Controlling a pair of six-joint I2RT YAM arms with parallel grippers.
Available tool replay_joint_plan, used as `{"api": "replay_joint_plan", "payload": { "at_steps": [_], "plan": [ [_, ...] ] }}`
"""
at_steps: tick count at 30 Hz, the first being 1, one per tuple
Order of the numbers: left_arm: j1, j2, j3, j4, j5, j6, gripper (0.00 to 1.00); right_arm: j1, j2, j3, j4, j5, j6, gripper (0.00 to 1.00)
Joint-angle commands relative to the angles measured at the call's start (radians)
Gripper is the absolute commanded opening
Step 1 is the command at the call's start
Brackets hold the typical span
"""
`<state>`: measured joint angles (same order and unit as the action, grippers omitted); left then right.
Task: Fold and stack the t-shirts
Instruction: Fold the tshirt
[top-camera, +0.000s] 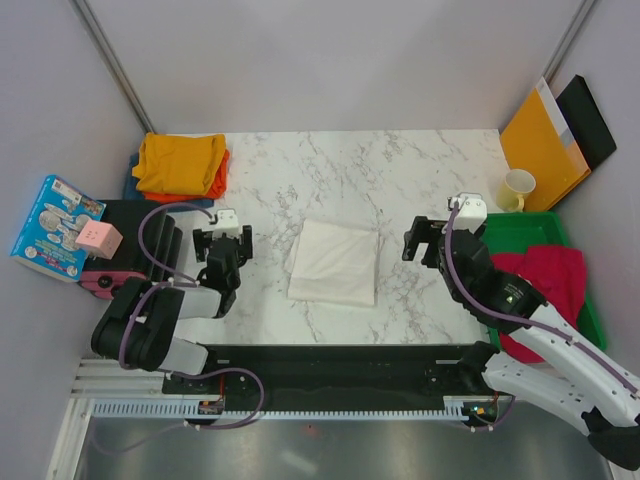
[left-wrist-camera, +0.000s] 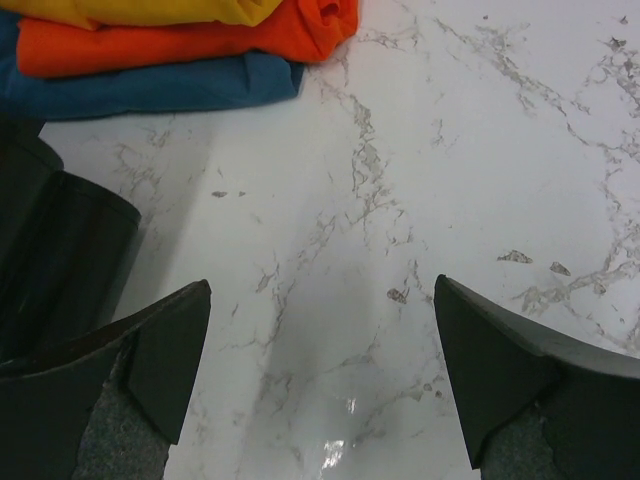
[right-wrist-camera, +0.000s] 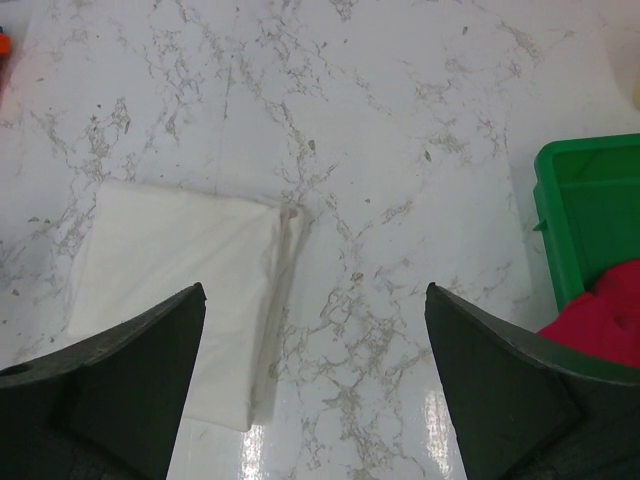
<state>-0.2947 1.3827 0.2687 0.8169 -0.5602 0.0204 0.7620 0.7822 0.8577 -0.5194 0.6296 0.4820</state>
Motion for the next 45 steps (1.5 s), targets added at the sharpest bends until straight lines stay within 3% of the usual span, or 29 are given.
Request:
{"api": "replay_joint_plan", "payload": {
  "at_steps": [1, 6, 18, 29, 32, 33, 34, 35, 36, 37, 39, 42, 45],
  "plan": [
    [0.02, 0.059, 0.044, 0.228, 0.022, 0.07, 0.99, 0.005, -0.024, 0.029, -0.041, 0.033, -0.005, 0.98],
    [0.034, 0.023, -0.055, 0.364, 0.019, 0.047, 1.0, 0.003, -0.034, 0.027, -0.062, 0.045, -0.003, 0.98],
    [0.029, 0.016, -0.063, 0.387, -0.007, 0.046, 1.0, 0.003, -0.023, 0.018, -0.065, 0.053, 0.018, 0.98],
    [0.233, -0.077, -0.195, 0.459, 0.249, -0.135, 1.0, 0.003, -0.024, -0.019, -0.051, 0.027, 0.072, 0.98],
    [0.351, -0.175, -0.258, 0.414, 0.22, -0.307, 1.0, 0.003, -0.037, -0.016, -0.048, 0.032, 0.069, 0.98],
    [0.377, -0.189, -0.258, 0.401, 0.302, -0.319, 1.0, 0.005, -0.038, -0.017, -0.045, 0.032, 0.067, 0.98],
    [0.396, -0.194, -0.247, 0.395, 0.415, -0.213, 1.0, 0.003, -0.038, -0.02, -0.041, 0.027, 0.066, 0.98],
    [0.394, -0.194, -0.191, 0.352, 0.77, -0.132, 1.0, 0.003, -0.035, -0.022, -0.037, 0.027, 0.066, 0.98],
    [0.388, -0.186, -0.15, 0.294, 0.954, 0.047, 1.0, 0.003, -0.034, -0.023, -0.036, 0.024, 0.066, 0.98],
    [0.358, -0.188, -0.108, 0.096, 1.087, 0.125, 1.0, 0.003, -0.029, -0.028, -0.025, 0.022, 0.066, 0.98],
    [0.31, -0.185, -0.062, 0.07, 1.032, 0.144, 1.0, 0.003, -0.021, -0.037, -0.005, 0.01, 0.066, 0.98],
    [0.334, -0.156, -0.173, 0.401, 0.801, -0.011, 1.0, 0.003, -0.021, -0.046, 0.002, -0.007, 0.073, 0.98],
    [0.368, -0.108, -0.246, 0.548, 0.868, -0.03, 1.0, 0.003, -0.026, -0.072, 0.018, -0.014, 0.075, 0.98]
  ]
}}
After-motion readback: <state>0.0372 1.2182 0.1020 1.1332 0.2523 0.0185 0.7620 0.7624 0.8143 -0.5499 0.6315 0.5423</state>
